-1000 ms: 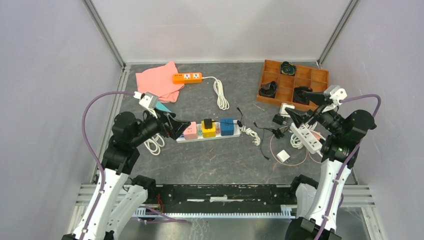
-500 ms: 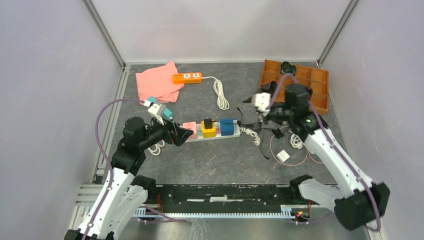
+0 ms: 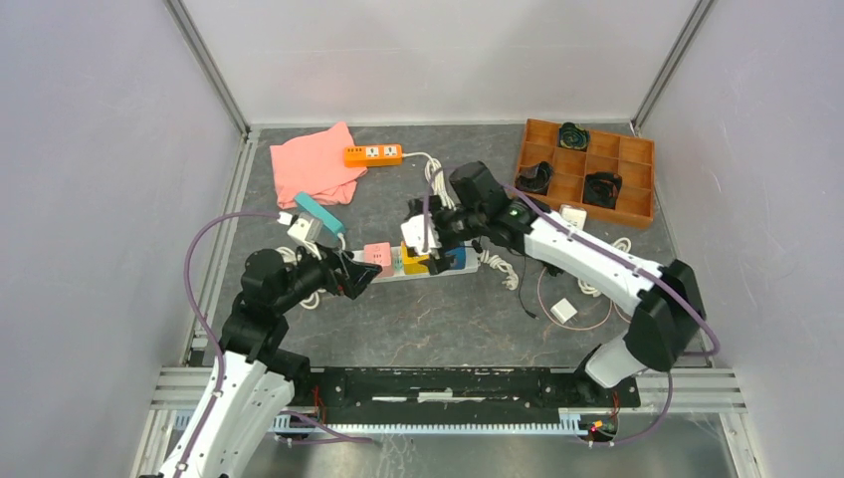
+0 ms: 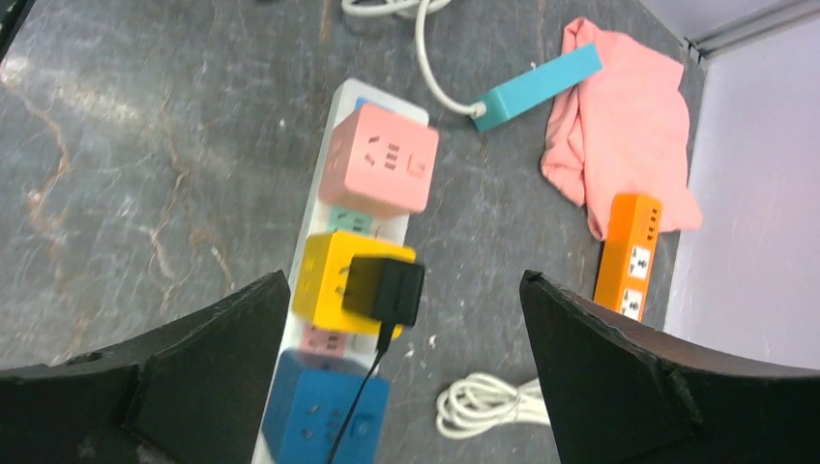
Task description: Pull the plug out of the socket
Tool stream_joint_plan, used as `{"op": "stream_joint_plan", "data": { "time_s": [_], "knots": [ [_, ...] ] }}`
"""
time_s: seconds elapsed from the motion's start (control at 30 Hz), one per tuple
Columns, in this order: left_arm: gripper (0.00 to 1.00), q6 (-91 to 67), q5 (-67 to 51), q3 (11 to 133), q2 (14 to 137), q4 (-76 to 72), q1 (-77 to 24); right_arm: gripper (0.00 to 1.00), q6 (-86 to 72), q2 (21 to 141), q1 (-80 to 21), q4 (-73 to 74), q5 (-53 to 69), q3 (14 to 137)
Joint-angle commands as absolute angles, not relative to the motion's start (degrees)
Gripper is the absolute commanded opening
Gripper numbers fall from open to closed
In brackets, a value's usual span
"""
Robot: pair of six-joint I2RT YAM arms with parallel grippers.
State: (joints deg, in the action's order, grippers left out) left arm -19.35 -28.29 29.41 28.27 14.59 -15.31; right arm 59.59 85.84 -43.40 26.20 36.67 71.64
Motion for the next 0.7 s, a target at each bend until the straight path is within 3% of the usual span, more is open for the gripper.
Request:
{"op": "stream_joint_plan", "data": {
  "time_s": [0.0,0.5,0.67],
  "knots": [
    [1.00,-22.9,-25.9,29.1,26.1,13.3,-15.5,0.95,55.9,92.1,-46.0,25.0,34.2,79.5],
    [1.00,-23.2,-25.0,28.2,24.2,12.5,-15.5,0.70,52.5,101.3,-47.8,25.8,22.0,82.0],
    [1.00,-23.3,-25.0,28.0,24.0,12.4,-15.5,0.57,53.0,103.2,-47.8,28.1,21.8,83.3]
  ]
}}
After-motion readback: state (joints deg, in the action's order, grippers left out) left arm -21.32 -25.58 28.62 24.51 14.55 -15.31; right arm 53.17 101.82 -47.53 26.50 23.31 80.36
